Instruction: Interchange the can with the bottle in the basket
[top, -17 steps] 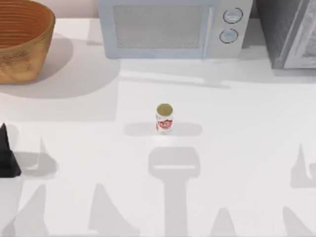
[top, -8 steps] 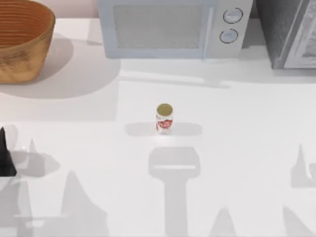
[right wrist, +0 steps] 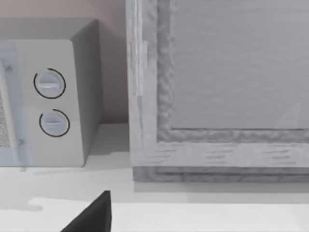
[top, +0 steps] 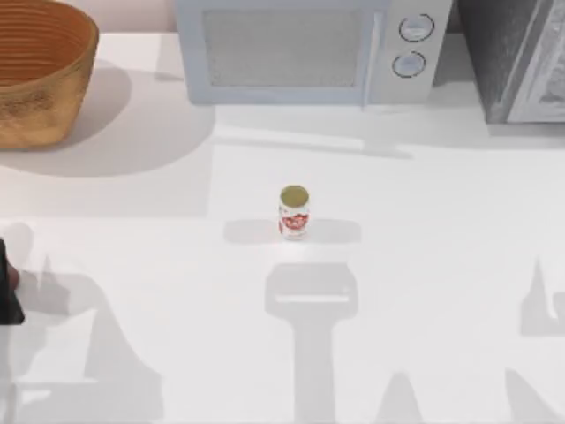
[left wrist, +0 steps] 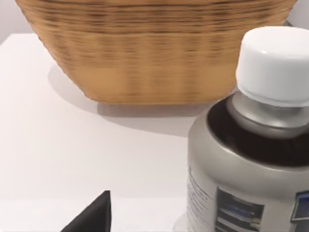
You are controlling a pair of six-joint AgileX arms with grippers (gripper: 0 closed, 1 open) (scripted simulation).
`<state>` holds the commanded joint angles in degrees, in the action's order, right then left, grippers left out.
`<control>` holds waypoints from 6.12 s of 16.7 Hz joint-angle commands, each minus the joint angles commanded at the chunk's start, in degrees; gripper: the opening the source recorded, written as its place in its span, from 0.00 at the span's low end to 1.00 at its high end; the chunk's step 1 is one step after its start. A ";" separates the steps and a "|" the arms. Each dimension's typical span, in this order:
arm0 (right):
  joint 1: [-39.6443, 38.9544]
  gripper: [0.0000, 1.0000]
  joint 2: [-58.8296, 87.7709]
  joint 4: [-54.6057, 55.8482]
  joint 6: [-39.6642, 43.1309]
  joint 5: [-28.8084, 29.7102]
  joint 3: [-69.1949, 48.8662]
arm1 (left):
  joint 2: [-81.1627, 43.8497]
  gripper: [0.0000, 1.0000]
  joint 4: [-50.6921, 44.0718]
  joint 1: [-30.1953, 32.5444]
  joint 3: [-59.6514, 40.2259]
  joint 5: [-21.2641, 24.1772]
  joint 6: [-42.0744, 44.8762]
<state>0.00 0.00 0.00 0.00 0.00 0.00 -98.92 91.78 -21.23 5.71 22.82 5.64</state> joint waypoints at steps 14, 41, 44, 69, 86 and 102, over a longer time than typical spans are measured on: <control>0.00 1.00 0.00 0.00 0.00 0.00 0.00 | -7.87 1.00 -0.51 4.67 -8.81 -4.42 -1.08; 0.00 1.00 0.00 0.00 0.00 0.00 0.00 | -11.26 0.00 -0.61 7.09 -12.49 -6.73 -1.63; 0.00 1.00 0.00 0.00 0.00 0.00 0.00 | -11.26 0.00 -0.61 7.09 -12.49 -6.73 -1.63; 0.00 1.00 0.00 0.00 0.00 0.00 0.00 | 4.85 0.00 -74.71 5.62 -75.18 -10.80 -1.77; 0.00 1.00 0.00 0.00 0.00 0.00 0.00 | -0.75 0.00 -83.33 11.09 -85.23 -10.95 -2.06; 0.00 1.00 0.00 0.00 0.00 0.00 0.00 | -8.33 0.15 -77.93 12.18 -87.34 -11.74 -2.33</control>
<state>0.00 0.00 0.00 0.00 0.00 0.00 -107.25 13.85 -9.05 -81.63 11.08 3.32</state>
